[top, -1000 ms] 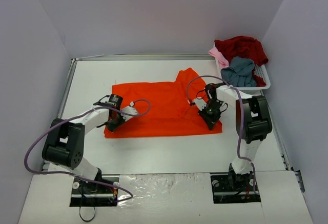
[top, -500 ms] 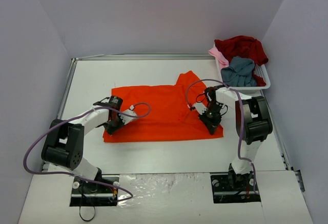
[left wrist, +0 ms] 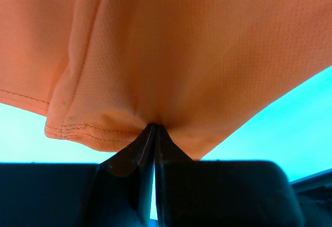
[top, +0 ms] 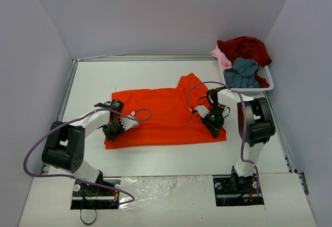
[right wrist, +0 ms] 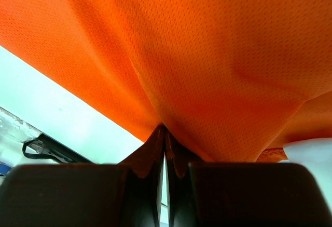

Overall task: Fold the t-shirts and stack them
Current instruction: Grap the side of the flattened tshirt furthest away from the robot with both arms

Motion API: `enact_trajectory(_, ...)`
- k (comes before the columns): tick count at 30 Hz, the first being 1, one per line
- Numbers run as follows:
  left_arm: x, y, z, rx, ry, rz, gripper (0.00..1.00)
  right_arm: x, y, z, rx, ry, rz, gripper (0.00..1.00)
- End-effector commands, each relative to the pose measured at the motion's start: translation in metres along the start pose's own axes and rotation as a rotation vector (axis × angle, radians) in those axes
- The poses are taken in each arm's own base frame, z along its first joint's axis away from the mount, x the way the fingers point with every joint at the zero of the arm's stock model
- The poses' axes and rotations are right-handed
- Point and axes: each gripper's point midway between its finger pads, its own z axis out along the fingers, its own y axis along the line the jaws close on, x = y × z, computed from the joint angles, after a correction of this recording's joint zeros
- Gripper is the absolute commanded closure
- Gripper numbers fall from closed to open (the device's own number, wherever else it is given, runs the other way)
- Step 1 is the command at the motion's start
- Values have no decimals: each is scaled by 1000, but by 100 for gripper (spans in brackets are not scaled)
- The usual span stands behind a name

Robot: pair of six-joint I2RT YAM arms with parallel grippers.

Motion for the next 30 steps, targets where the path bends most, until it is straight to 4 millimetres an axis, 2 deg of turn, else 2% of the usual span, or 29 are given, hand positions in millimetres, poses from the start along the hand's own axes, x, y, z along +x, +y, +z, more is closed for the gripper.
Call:
enact_trajectory(1, 3, 0, -17, 8, 24, 1, 98, 7, 0, 6, -12, 52, -25, 100)
enact_trajectory(3, -2, 6, -25, -13, 10, 4, 98, -2, 2, -8, -15, 19, -34, 100)
enact_trajectory(9, -30, 40, -76, -121, -68, 4, 98, -38, 12, -64, 2, -99, -89, 100)
enact_trajectory(14, -55, 61, -123, -193, -156, -7, 98, -54, 26, -90, -6, -143, -131, 95)
enact_trajectory(18, -66, 79, -148, -252, -245, -52, 98, -64, 27, -108, 18, -188, -165, 92)
enact_trajectory(20, -70, 88, -152, -280, -289, -103, 97, -71, 21, -113, 46, -212, -167, 87)
enact_trajectory(23, -80, 109, -155, -346, -382, -218, 93, -98, -1, -124, 126, -304, -153, 85)
enact_trajectory(24, -83, 113, -152, -343, -412, -246, 92, -104, -7, -123, 133, -315, -144, 83)
enact_trajectory(25, -87, 122, -152, -348, -453, -290, 91, -115, -13, -130, 149, -349, -129, 83)
enact_trajectory(27, -97, 133, -146, -330, -503, -341, 87, -129, -24, -128, 148, -363, -118, 82)
enact_trajectory(28, -96, 139, -144, -316, -517, -394, 86, -142, -28, -138, 159, -400, -117, 81)
enact_trajectory(30, -108, 150, -135, -262, -556, -448, 83, -153, -35, -134, 141, -401, -105, 81)
